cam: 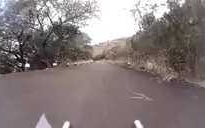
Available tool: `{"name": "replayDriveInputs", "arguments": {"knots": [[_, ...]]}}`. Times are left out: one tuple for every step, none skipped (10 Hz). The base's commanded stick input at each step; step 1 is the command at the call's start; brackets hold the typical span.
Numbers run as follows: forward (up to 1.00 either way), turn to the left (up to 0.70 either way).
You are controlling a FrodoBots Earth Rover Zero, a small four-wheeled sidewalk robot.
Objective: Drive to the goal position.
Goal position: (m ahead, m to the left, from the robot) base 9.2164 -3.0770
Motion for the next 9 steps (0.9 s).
{"name": "replayDriveInputs", "arguments": {"knots": [[0.5,0.0],[0.5,0.0],[0.5,0.0],[0.5,0.0],[0.5,0.0],[0.5,0.0],[0.5,0.0],[0.5,0.0],[0.5,0.0]]}}
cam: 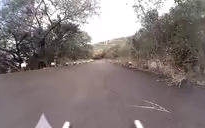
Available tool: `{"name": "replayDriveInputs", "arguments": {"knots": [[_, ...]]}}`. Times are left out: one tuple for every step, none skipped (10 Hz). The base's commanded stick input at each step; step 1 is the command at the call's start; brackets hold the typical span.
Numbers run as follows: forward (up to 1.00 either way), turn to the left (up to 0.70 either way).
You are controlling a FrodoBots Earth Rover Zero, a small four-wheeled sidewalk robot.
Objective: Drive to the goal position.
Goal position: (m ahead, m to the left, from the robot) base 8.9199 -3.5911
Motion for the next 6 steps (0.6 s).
{"name": "replayDriveInputs", "arguments": {"knots": [[0.5,0.0],[0.5,0.0],[0.5,0.0],[0.5,0.0],[0.5,0.0],[0.5,0.0]]}}
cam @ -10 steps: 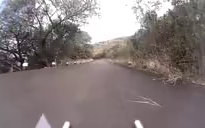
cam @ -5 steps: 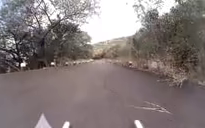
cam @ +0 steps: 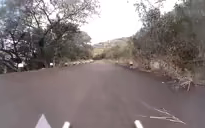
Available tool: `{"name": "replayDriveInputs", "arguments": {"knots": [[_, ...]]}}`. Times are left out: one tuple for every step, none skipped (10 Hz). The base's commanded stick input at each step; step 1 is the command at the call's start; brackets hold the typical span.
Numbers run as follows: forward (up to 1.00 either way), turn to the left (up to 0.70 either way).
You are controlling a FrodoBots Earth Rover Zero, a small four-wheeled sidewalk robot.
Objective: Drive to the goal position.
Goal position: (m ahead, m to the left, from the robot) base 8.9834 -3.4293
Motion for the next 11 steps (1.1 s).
{"name": "replayDriveInputs", "arguments": {"knots": [[0.5,0.0],[0.5,0.0],[0.5,0.0],[0.5,0.0],[0.5,0.0],[0.5,0.0],[0.5,0.0],[0.5,0.0],[0.5,0.0],[0.5,0.0],[0.5,0.0]]}}
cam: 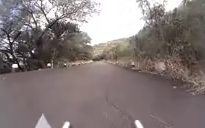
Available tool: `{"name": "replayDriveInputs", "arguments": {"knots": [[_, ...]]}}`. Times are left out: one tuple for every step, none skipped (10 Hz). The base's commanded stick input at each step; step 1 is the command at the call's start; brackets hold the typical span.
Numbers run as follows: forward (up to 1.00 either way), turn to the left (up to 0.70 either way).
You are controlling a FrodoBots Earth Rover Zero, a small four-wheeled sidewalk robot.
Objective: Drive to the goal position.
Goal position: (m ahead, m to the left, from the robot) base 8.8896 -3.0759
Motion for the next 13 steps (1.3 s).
{"name": "replayDriveInputs", "arguments": {"knots": [[0.5,0.0],[0.5,0.0],[0.5,0.0],[0.5,0.0],[0.5,0.0],[0.5,0.0],[0.5,0.0],[0.5,0.0],[0.5,0.0],[0.5,0.0],[0.5,0.0],[0.5,0.0],[0.5,0.0]]}}
